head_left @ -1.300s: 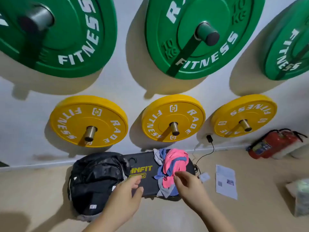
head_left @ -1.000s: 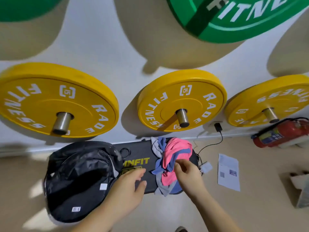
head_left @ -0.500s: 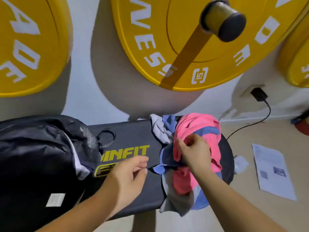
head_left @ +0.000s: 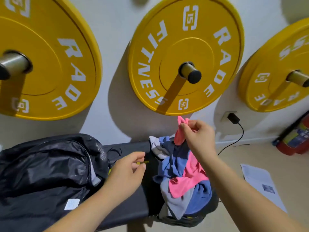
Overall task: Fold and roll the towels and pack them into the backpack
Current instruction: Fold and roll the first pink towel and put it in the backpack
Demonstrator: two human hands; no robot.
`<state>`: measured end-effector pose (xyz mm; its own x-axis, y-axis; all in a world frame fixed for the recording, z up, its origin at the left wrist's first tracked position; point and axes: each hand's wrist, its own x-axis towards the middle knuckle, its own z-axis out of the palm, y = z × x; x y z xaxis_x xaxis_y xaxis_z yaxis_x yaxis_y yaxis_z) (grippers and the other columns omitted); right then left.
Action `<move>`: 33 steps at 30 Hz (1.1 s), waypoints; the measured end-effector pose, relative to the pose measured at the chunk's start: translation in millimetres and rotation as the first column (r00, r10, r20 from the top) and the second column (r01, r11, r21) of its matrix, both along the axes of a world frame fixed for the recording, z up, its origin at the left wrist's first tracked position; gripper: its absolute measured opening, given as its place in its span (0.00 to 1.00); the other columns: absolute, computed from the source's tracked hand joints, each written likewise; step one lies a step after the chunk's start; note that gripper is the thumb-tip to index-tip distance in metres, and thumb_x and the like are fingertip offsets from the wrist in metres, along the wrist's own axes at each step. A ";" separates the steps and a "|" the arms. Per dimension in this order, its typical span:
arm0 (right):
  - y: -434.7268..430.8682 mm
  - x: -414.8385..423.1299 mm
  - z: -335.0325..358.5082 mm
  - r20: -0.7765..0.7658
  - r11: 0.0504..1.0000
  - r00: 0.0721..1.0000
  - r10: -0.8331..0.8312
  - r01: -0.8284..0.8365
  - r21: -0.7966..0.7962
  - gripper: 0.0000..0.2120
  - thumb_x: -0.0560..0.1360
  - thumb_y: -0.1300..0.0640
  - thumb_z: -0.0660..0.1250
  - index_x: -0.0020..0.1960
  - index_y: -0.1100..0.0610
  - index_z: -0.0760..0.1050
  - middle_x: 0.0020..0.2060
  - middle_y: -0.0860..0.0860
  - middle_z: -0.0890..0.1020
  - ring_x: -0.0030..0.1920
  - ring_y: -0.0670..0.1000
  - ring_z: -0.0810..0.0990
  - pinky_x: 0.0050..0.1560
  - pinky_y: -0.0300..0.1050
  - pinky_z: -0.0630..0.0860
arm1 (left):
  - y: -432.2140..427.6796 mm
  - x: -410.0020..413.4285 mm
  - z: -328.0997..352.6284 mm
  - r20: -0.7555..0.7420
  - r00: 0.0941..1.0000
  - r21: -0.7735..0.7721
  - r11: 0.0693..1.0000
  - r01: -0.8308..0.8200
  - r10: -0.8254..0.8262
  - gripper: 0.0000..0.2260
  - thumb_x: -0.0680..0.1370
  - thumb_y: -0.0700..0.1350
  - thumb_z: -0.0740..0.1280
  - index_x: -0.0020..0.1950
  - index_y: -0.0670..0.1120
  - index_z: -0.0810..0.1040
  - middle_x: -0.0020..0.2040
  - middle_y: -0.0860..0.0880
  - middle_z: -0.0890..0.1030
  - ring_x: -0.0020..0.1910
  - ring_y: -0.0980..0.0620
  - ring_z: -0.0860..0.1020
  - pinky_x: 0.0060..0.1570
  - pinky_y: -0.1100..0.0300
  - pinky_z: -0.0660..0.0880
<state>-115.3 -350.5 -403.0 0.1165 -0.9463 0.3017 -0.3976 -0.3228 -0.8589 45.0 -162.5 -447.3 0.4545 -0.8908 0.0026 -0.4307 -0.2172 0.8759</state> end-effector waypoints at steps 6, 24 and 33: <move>73.5 -5.5 78.8 0.496 0.919 0.843 0.208 -0.343 0.197 0.09 0.76 0.58 0.74 0.41 0.61 0.78 0.43 0.61 0.87 0.47 0.61 0.87 0.49 0.55 0.83 | 12.6 -14.5 46.2 0.017 0.999 -0.186 0.982 0.038 -0.035 0.26 0.77 0.48 0.72 0.73 0.61 0.68 0.66 0.67 0.71 0.62 0.70 0.73 0.59 0.64 0.76; 97.0 -11.2 -3.6 -0.004 0.683 0.980 0.197 -0.135 0.718 0.16 0.80 0.38 0.62 0.59 0.49 0.74 0.59 0.51 0.77 0.60 0.56 0.78 0.52 0.58 0.81 | 28.1 11.5 39.7 -0.320 0.945 -0.148 0.981 -0.127 0.074 0.04 0.82 0.41 0.64 0.50 0.43 0.79 0.39 0.47 0.81 0.36 0.55 0.76 0.38 0.63 0.72; 51.9 -18.8 -104.3 -0.646 0.920 0.744 0.168 0.116 0.374 0.18 0.77 0.42 0.62 0.61 0.50 0.77 0.57 0.58 0.75 0.58 0.61 0.77 0.61 0.53 0.75 | 19.0 20.2 -7.7 -0.085 0.996 0.058 0.998 0.021 -0.016 0.20 0.76 0.58 0.62 0.47 0.40 0.77 0.39 0.41 0.77 0.38 0.51 0.72 0.41 0.54 0.69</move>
